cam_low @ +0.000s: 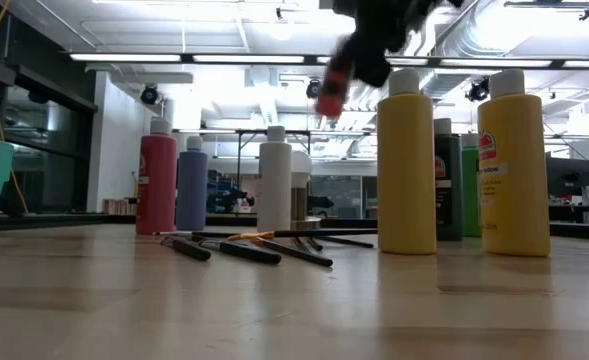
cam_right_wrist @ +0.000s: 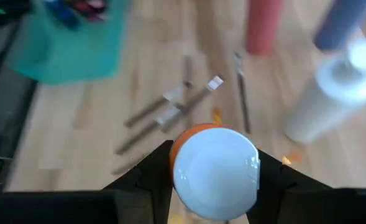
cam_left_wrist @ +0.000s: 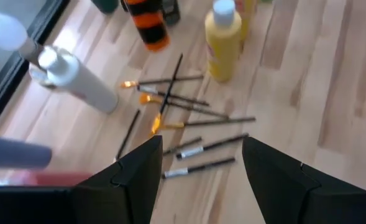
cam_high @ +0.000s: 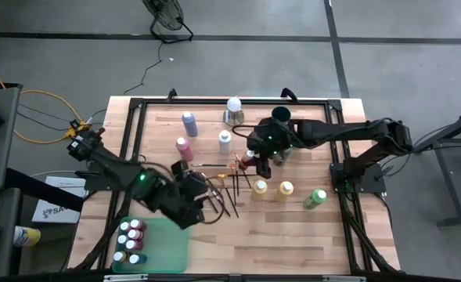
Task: Pick & Place Paint Supplies
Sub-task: Put the orange paint bottle into the green bin
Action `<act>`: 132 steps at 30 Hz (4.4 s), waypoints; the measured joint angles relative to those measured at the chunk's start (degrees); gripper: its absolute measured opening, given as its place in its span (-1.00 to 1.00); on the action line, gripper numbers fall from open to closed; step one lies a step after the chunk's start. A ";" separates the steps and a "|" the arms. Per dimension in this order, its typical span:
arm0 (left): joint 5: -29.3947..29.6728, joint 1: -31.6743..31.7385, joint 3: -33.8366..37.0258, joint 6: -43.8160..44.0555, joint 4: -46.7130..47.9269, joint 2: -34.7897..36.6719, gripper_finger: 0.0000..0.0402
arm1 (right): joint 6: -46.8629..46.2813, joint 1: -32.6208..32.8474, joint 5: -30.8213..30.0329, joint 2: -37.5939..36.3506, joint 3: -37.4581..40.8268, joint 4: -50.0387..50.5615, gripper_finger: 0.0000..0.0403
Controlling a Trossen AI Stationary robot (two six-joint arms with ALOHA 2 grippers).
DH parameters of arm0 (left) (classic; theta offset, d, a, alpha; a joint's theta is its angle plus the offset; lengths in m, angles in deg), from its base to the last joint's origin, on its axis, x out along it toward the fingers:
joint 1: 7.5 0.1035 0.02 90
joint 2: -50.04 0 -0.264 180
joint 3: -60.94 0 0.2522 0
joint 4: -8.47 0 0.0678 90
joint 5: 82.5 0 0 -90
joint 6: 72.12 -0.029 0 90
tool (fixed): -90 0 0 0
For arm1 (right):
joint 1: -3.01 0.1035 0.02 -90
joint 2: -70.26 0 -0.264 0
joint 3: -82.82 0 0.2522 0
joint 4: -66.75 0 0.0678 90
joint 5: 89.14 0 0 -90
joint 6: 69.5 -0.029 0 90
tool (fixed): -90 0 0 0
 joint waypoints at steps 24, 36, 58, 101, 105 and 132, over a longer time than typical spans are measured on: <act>-6.80 7.39 0.00 -20.03 -24.69 0.03 0.08 | -0.55 16.29 -9.38 0.00 -13.94 2.21 -0.31; -10.08 7.39 0.00 -19.59 -28.30 0.00 0.08 | -0.48 19.17 -12.18 0.00 -13.94 -4.71 -0.31; -8.44 7.42 -0.12 -19.70 -30.39 -0.06 -0.51 | -6.14 19.28 -13.06 -3.58 -13.91 -4.39 -0.28; -7.38 8.75 -0.07 -42.30 -60.38 0.03 -0.28 | -2.92 24.92 -19.27 -4.85 -13.98 -26.69 -0.37; -7.63 9.01 0.23 -43.32 -58.39 -0.32 -0.01 | -3.55 24.83 -19.37 -4.31 -13.75 -25.93 -0.38; -8.98 8.90 0.00 -34.53 -45.79 9.42 0.13 | -7.85 22.70 -16.92 -3.02 -13.85 -11.35 -0.39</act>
